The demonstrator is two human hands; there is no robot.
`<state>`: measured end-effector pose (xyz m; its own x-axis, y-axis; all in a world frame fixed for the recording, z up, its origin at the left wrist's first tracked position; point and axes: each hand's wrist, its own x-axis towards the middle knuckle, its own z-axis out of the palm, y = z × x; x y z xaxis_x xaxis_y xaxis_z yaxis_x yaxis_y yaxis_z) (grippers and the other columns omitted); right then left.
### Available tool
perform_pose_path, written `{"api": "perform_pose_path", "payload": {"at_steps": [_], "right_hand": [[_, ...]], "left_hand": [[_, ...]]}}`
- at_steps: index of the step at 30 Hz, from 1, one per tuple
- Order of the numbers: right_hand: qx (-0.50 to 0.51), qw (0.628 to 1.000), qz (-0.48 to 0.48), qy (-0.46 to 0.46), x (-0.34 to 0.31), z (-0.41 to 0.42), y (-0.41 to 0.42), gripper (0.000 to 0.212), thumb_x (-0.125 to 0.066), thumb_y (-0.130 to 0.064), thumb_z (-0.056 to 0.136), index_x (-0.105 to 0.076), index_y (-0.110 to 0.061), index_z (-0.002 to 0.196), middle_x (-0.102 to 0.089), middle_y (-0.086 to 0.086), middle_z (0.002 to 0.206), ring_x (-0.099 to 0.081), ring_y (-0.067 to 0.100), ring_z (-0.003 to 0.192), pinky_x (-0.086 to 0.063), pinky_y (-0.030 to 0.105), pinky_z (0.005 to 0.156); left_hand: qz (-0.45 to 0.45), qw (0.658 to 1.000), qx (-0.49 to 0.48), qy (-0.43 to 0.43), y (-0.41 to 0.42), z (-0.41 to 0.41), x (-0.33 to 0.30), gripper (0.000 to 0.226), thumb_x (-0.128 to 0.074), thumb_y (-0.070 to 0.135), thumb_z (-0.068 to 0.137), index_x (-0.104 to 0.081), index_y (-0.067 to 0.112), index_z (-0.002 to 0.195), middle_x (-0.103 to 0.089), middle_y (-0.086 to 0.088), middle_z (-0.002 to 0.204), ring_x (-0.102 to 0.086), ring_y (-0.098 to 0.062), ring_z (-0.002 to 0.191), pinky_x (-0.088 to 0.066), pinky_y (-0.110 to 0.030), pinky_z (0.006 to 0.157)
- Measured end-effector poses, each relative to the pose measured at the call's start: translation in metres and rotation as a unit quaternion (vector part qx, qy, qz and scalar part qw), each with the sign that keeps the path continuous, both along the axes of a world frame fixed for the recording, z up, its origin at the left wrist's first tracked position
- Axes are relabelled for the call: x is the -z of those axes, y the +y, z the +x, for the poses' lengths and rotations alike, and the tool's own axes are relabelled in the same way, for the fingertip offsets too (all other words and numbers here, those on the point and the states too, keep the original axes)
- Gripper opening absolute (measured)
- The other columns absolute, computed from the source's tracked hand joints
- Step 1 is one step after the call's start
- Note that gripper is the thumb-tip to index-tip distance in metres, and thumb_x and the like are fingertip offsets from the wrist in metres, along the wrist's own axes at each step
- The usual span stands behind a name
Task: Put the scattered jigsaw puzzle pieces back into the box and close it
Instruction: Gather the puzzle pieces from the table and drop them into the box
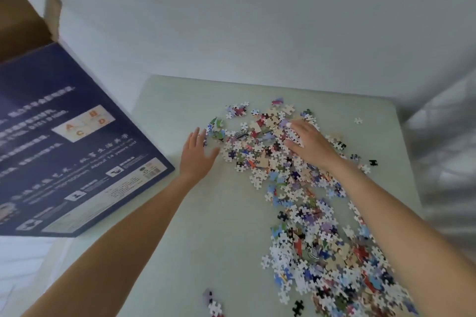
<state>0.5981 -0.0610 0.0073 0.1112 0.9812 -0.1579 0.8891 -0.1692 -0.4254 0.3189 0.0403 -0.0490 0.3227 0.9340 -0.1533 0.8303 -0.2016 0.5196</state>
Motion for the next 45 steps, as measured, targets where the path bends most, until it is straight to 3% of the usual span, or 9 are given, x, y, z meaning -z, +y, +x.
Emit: {"api": "perform_pose_path", "payload": {"at_steps": [6,10,17,21,29,33,37,40,45], "right_hand": [[0.036,0.998,-0.010,-0.056,0.059,0.047,0.056,0.066,-0.035,-0.052,0.093,-0.017,-0.020,0.148,-0.003,0.000,0.157,0.001,0.022,0.144,-0.001,0.047,0.116],[0.081,0.995,-0.044,-0.027,0.083,0.061,0.090,0.066,-0.028,-0.055,0.094,-0.006,-0.025,0.149,0.005,0.000,0.156,0.008,0.022,0.143,0.003,0.050,0.115],[-0.036,0.998,-0.038,-0.024,0.087,0.028,0.118,0.064,-0.016,-0.059,0.094,0.000,-0.029,0.148,0.003,-0.004,0.156,0.007,0.018,0.143,0.007,0.046,0.115],[-0.109,0.993,-0.046,-0.028,0.081,0.008,0.081,0.065,-0.011,-0.061,0.092,-0.002,-0.029,0.148,0.002,-0.007,0.156,0.006,0.013,0.143,0.007,0.039,0.116],[-0.156,0.985,-0.074,-0.031,0.071,-0.042,-0.065,0.061,-0.007,-0.060,0.091,0.000,-0.030,0.144,0.012,-0.012,0.153,0.017,0.009,0.141,0.011,0.034,0.116],[-0.153,0.984,-0.086,0.020,0.058,-0.069,-0.128,0.059,-0.010,-0.058,0.090,-0.008,-0.032,0.143,0.006,-0.016,0.152,0.018,0.005,0.140,0.014,0.029,0.114],[-0.166,0.979,-0.094,0.066,0.038,-0.078,-0.154,0.056,-0.025,-0.055,0.091,-0.046,-0.028,0.134,-0.020,-0.015,0.150,-0.004,0.003,0.141,0.005,0.023,0.114],[-0.125,0.984,-0.052,0.117,0.029,-0.068,-0.140,0.035,-0.043,-0.038,0.096,-0.058,-0.022,0.123,-0.037,-0.011,0.145,-0.016,0.000,0.136,-0.006,0.025,0.115],[-0.047,0.994,0.008,0.094,0.028,-0.032,-0.072,0.038,-0.049,-0.025,0.095,-0.049,-0.019,0.133,-0.036,-0.006,0.147,-0.024,0.007,0.137,-0.012,0.027,0.112]], "left_hand": [[0.052,0.999,0.005,0.005,0.035,0.035,0.036,0.067,-0.034,0.049,0.095,-0.013,0.016,0.149,-0.007,-0.001,0.157,-0.001,-0.016,0.145,-0.002,-0.032,0.118],[0.071,0.997,0.039,0.018,0.065,0.059,0.047,0.066,-0.025,0.053,0.096,-0.009,0.018,0.150,-0.007,0.002,0.157,-0.001,-0.012,0.144,0.000,-0.031,0.117],[0.045,0.980,0.184,0.066,0.091,0.106,0.042,0.054,-0.017,0.049,0.099,-0.007,0.028,0.148,-0.004,0.006,0.157,0.005,-0.012,0.144,0.004,-0.036,0.118],[0.053,0.952,0.295,0.065,0.047,0.091,0.040,0.056,-0.006,0.057,0.094,-0.003,0.038,0.146,-0.002,0.013,0.155,0.008,-0.008,0.143,0.006,-0.034,0.117],[0.003,0.935,0.355,0.005,-0.093,0.021,0.031,0.062,-0.002,0.060,0.093,-0.011,0.032,0.147,-0.007,0.010,0.156,0.005,-0.004,0.143,0.003,-0.029,0.118],[-0.139,0.930,0.321,-0.109,-0.138,-0.003,0.009,0.049,-0.026,0.046,0.097,-0.041,0.028,0.140,-0.028,0.012,0.150,-0.013,0.002,0.140,-0.010,-0.022,0.116],[-0.129,0.951,0.241,-0.147,-0.123,-0.015,-0.014,0.038,-0.038,0.040,0.094,-0.060,0.025,0.121,-0.052,0.010,0.134,-0.047,-0.002,0.121,-0.034,-0.033,0.106],[-0.039,0.970,0.205,-0.126,-0.079,-0.010,-0.012,0.039,-0.043,0.032,0.093,-0.055,0.018,0.128,-0.050,0.001,0.137,-0.043,-0.009,0.125,-0.032,-0.039,0.109],[-0.009,0.990,0.127,0.057,-0.022,0.007,0.015,0.061,-0.037,0.035,0.099,-0.012,0.009,0.149,-0.005,-0.003,0.157,-0.001,-0.016,0.145,-0.001,-0.031,0.117]]}}
